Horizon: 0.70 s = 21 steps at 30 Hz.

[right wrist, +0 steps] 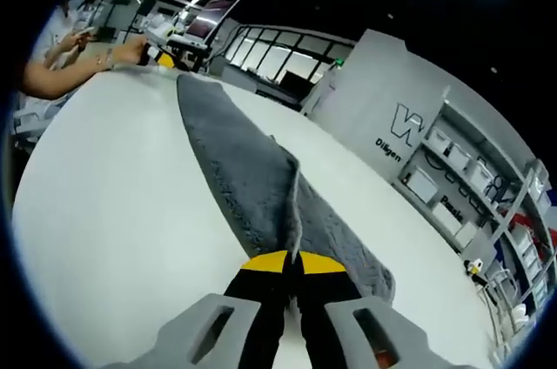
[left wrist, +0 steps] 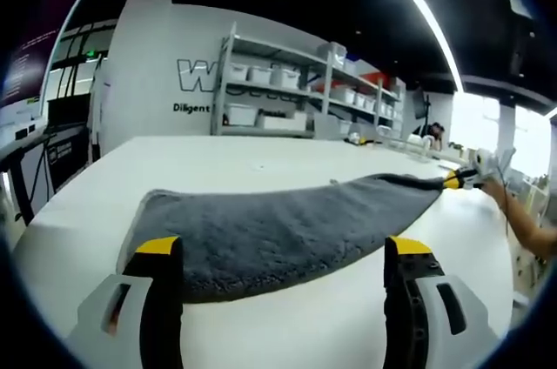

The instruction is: Open the folded towel by lifting each exposed corner and separating the folded layers until the towel lies flat within the target outline without major curled edges

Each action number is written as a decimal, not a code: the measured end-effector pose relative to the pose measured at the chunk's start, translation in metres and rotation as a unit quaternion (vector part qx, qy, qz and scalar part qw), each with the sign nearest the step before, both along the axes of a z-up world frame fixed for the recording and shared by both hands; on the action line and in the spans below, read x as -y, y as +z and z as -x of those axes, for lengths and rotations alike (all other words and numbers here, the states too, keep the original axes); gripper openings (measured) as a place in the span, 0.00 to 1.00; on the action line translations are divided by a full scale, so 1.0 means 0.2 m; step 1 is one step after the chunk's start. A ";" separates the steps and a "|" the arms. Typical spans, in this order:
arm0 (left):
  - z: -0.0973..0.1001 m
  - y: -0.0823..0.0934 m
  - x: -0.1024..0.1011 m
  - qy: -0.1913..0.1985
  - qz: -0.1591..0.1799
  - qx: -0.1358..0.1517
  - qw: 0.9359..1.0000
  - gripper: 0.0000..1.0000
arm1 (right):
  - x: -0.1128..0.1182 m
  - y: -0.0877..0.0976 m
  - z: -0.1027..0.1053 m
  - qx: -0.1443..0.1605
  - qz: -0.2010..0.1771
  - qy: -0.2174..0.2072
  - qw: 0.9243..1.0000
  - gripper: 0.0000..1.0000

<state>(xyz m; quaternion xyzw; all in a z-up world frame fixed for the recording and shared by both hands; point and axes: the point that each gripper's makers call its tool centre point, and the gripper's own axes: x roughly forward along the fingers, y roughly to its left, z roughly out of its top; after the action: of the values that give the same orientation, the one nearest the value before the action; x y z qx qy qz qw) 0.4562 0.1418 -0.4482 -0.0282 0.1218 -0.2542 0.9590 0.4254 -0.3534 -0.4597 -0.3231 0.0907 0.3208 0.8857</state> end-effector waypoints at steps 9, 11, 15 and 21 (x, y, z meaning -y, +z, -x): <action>-0.01 0.00 -0.01 0.000 -0.005 0.000 1.000 0.94 | 0.02 0.10 0.17 0.032 0.018 0.030 0.999 0.00; -0.01 0.01 -0.01 0.000 -0.006 0.001 1.000 0.94 | 0.04 0.11 0.19 0.037 0.017 0.030 0.999 0.00; 0.00 0.00 -0.01 0.002 -0.008 0.001 1.000 0.94 | 0.08 0.13 0.22 0.040 0.007 0.030 0.999 0.00; -0.01 0.01 -0.02 0.004 -0.010 0.003 1.000 0.94 | 0.14 0.14 0.29 0.026 -0.034 0.047 0.998 0.00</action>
<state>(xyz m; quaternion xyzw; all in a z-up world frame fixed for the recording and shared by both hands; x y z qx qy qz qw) 0.4585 0.1461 -0.4466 -0.0182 0.1215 -0.2488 0.9607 0.3673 -0.3808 -0.4308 -0.3050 0.0417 0.3562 0.8823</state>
